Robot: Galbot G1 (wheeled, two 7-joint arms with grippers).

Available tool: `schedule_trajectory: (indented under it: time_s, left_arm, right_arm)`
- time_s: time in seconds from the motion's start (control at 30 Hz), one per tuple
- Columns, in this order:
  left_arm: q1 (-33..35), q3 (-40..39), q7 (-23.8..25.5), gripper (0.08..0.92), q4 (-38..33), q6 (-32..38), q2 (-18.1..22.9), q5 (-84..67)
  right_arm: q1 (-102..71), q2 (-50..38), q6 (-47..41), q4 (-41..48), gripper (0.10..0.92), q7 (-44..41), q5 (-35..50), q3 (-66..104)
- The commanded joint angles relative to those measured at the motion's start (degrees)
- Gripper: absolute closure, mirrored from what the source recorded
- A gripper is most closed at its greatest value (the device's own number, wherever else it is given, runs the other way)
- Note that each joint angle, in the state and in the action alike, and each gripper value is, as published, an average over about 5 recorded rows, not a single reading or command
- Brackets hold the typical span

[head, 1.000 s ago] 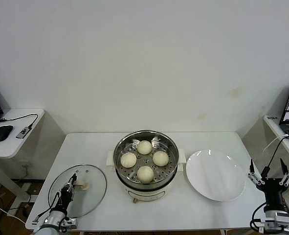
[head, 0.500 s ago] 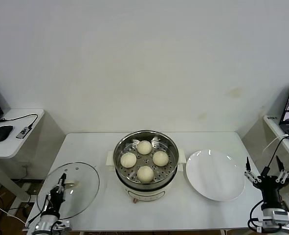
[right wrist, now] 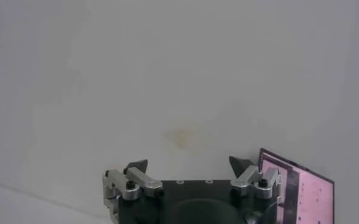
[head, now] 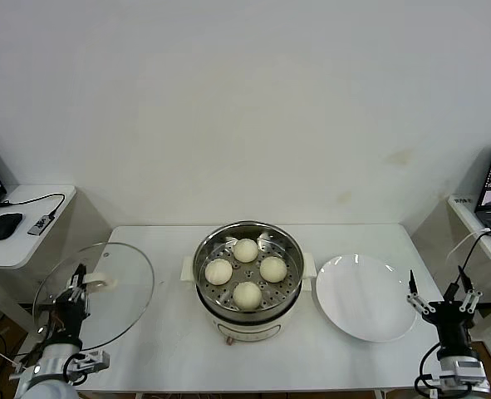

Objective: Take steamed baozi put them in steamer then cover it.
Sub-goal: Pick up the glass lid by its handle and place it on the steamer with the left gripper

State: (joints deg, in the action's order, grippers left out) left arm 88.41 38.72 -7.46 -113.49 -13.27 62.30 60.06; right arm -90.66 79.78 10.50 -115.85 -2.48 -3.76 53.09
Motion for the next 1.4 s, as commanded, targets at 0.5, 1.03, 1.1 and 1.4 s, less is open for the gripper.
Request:
schedule_trajectory:
  time_s: [0.5, 1.03, 1.1, 1.4]
  left_arm:
    - [-29.9, -34.6, 18.0, 0.861, -1.7, -14.2, -0.2, 10.4]
    - [-37.8, -44.1, 24.8, 0.861, 4.5, -19.7, 11.7, 16.8]
    - [-37.4, -44.3, 25.7, 0.861, 4.7, -20.4, 13.1, 18.0]
    - [-35.2, -45.1, 27.3, 0.861, 5.3, -20.3, 17.3, 24.1]
  right_arm:
    - [1.8, 5.7, -1.2, 1.7, 0.203, -3.3, -11.5, -2.8]
    - [2.3, 6.8, -1.2, 3.4, 0.203, -3.5, -12.9, -3.6]
    - [2.3, 6.7, -1.2, 3.6, 0.203, -3.5, -12.9, -3.6]
    - [2.3, 6.7, -1.2, 3.9, 0.203, -3.7, -13.5, -4.3]
